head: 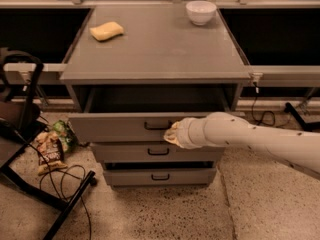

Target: Close top drawer

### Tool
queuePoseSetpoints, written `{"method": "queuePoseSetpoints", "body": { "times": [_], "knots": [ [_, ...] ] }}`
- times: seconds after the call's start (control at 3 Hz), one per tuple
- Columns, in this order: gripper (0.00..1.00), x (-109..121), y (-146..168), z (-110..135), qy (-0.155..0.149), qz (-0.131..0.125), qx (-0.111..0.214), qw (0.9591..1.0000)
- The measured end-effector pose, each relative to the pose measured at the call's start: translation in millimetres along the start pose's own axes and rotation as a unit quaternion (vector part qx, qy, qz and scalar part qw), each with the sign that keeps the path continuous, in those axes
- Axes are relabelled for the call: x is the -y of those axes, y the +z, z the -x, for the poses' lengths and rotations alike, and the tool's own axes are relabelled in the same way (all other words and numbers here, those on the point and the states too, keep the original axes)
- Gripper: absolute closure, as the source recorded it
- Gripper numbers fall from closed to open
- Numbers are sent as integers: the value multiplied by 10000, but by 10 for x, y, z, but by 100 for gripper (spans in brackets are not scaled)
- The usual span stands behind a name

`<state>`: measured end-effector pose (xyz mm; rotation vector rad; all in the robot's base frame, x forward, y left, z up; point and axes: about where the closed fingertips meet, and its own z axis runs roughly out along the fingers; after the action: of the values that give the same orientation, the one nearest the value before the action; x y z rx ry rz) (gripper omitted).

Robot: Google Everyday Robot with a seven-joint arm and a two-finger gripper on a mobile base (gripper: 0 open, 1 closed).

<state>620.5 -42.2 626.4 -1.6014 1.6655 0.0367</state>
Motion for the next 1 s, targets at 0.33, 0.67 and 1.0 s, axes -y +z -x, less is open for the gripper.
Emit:
{"method": "queuePoseSetpoints", "body": {
  "times": [0.33, 0.67, 1.0],
  "knots": [
    [100, 0, 0, 0, 0, 0, 0, 10000],
    [100, 129, 55, -21, 106, -24, -30, 9999],
    [82, 129, 55, -21, 106, -24, -30, 9999]
  ]
}}
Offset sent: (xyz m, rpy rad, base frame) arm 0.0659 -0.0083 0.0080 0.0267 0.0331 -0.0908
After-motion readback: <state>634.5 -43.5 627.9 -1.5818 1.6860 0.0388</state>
